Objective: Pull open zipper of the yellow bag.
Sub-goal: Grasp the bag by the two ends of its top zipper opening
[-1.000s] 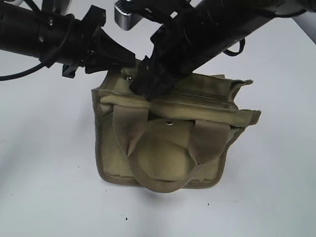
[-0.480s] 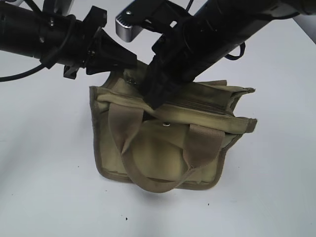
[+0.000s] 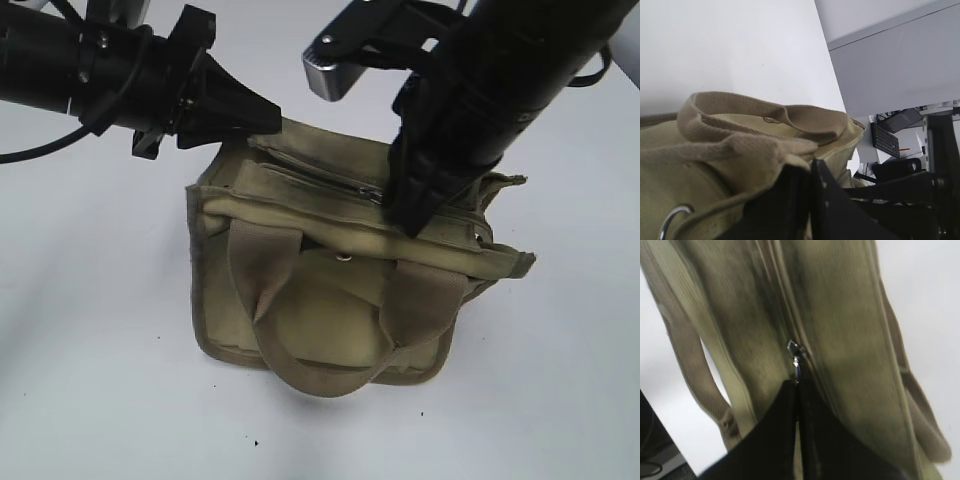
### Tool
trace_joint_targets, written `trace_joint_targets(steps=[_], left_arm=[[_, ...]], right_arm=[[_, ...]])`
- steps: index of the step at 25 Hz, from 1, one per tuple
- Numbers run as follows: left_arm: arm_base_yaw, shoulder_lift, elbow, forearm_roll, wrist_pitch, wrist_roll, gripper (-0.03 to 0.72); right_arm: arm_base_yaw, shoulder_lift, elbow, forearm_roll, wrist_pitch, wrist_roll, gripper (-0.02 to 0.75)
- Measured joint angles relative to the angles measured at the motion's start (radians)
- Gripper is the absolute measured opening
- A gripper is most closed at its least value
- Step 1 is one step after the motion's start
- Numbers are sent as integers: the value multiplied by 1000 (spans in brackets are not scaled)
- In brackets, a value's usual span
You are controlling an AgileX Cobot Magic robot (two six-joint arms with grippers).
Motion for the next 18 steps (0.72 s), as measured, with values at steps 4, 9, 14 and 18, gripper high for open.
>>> trace_joint_targets(steps=[4,9,14,18], left_arm=[[0,0,0,-1,1,0,28],[0,0,0,-2,3,0,28],[1,0,0,-3,0,0,28],[1,0,0,-3,0,0,28]], right_arm=[[0,-23,0,-114,158,146,2],[-30,-25,0,-167,265,283,2],[-96,-26,0,-166,284,353,2],[-115,-26,1,-146,290,377,2]])
